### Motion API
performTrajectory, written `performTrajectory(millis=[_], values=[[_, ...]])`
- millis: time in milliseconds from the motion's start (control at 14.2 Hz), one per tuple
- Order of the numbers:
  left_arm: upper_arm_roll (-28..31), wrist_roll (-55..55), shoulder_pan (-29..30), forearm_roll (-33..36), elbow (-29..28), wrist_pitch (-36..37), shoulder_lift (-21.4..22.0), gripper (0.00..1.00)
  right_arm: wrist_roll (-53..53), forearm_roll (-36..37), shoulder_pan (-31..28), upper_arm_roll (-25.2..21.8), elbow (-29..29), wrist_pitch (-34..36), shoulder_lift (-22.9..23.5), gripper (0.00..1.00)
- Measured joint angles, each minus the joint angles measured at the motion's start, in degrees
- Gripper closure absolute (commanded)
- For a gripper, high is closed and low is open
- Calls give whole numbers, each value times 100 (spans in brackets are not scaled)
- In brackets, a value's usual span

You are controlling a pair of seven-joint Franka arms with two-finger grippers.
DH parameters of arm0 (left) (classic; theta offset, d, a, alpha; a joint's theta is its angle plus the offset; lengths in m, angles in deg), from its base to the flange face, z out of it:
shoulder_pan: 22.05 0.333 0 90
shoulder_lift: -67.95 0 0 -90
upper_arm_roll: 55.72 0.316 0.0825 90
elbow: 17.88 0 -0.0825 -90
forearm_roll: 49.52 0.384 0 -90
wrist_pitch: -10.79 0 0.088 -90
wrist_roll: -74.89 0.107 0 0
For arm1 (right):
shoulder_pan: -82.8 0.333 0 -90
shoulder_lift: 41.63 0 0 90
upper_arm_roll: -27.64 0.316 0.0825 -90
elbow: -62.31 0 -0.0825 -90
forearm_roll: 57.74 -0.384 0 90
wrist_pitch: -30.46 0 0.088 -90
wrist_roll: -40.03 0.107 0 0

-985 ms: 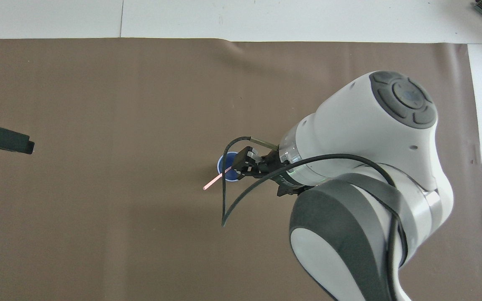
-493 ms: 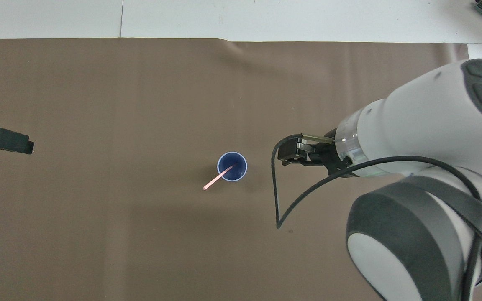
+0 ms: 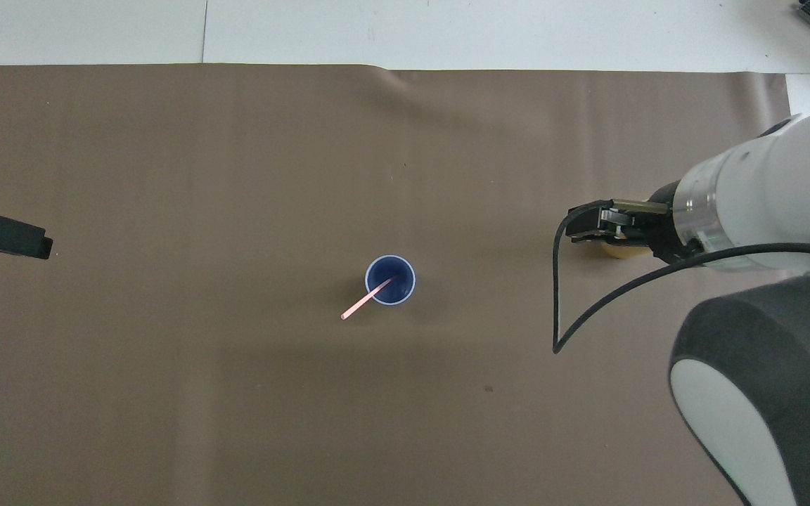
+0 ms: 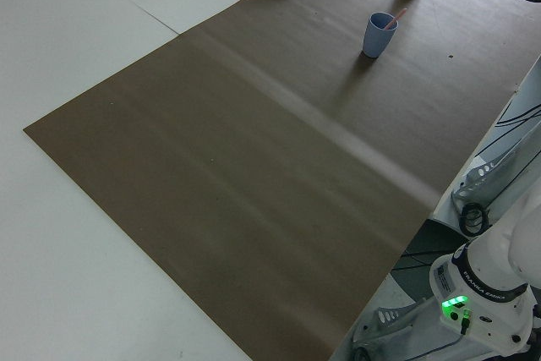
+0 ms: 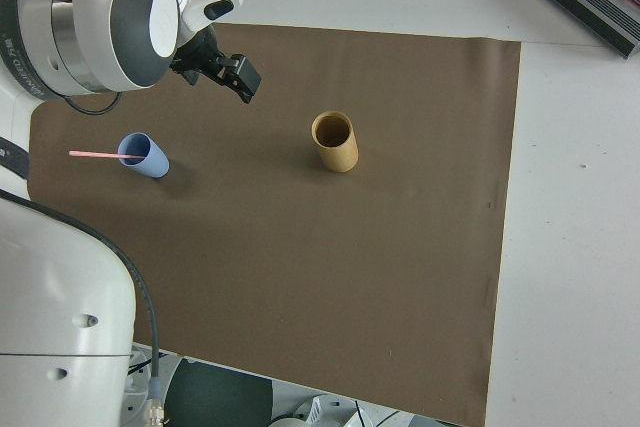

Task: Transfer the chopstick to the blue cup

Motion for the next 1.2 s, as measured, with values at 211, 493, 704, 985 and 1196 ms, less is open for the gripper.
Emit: performTrajectory(millis=[211,493,704,985,1196], values=[[0,0,0,0,0,0,0,0,-634,1,26,-588,-9,239,-151,0],[11,0,0,0,0,-1,1,0,-1109,0,28,-848,-4,403,-228,0],[15,0,0,0,0,-2,2,0,-1110,16,43,-845,-106,511,-234,0],[14,0,0,0,0,-4,3,0,-1247,326,37,-846,-351,861,-246,0],[13,0,0,0,0,-4,3,0,-1520,292,28,-851,-339,857,-245,0]])
